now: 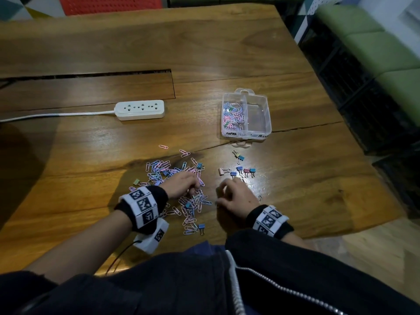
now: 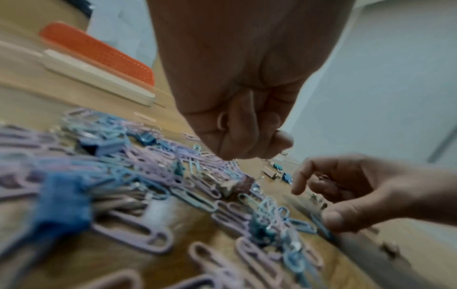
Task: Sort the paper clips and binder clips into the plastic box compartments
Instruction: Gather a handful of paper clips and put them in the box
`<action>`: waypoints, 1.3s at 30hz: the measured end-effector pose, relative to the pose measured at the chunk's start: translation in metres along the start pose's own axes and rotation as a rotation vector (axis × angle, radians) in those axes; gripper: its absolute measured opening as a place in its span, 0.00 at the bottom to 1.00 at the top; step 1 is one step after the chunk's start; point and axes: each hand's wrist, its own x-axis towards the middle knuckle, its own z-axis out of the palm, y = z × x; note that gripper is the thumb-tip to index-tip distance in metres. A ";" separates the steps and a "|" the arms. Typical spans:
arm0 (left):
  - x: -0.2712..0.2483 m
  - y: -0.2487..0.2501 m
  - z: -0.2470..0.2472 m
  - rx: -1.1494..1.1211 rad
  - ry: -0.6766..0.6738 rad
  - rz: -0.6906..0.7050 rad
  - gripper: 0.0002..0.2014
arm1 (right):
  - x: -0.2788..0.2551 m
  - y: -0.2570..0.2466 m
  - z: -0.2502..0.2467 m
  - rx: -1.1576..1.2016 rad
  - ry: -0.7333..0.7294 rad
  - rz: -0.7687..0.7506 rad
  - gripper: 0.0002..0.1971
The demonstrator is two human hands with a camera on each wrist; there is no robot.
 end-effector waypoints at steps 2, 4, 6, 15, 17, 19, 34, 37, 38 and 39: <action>-0.008 -0.005 -0.001 0.199 -0.046 0.066 0.12 | 0.003 -0.011 0.011 -0.030 -0.077 -0.064 0.20; -0.018 -0.012 -0.001 0.557 -0.100 0.108 0.09 | 0.009 -0.017 0.018 -0.043 -0.109 -0.090 0.23; -0.025 -0.019 0.001 0.901 -0.140 0.121 0.22 | 0.014 -0.019 0.017 -0.016 -0.107 -0.057 0.23; -0.019 -0.027 0.019 1.038 0.087 0.262 0.33 | 0.007 -0.011 0.002 0.015 -0.034 -0.071 0.19; -0.016 -0.021 0.020 1.047 0.145 0.281 0.24 | 0.002 -0.009 0.001 -0.011 -0.073 -0.097 0.22; -0.012 -0.017 0.022 1.068 0.162 0.273 0.19 | 0.000 -0.008 0.000 -0.030 -0.103 -0.099 0.24; -0.003 -0.004 -0.001 0.012 0.068 0.049 0.11 | 0.014 -0.013 0.000 -0.035 -0.091 -0.089 0.12; -0.008 -0.008 -0.012 -0.556 0.037 -0.020 0.13 | 0.018 -0.019 0.009 -0.036 -0.067 -0.078 0.15; -0.009 -0.010 -0.015 -0.642 0.029 -0.026 0.13 | 0.018 -0.021 0.012 -0.033 -0.073 -0.083 0.18; -0.011 -0.012 -0.016 -0.666 0.035 -0.031 0.13 | 0.018 -0.024 0.015 -0.031 -0.086 -0.086 0.21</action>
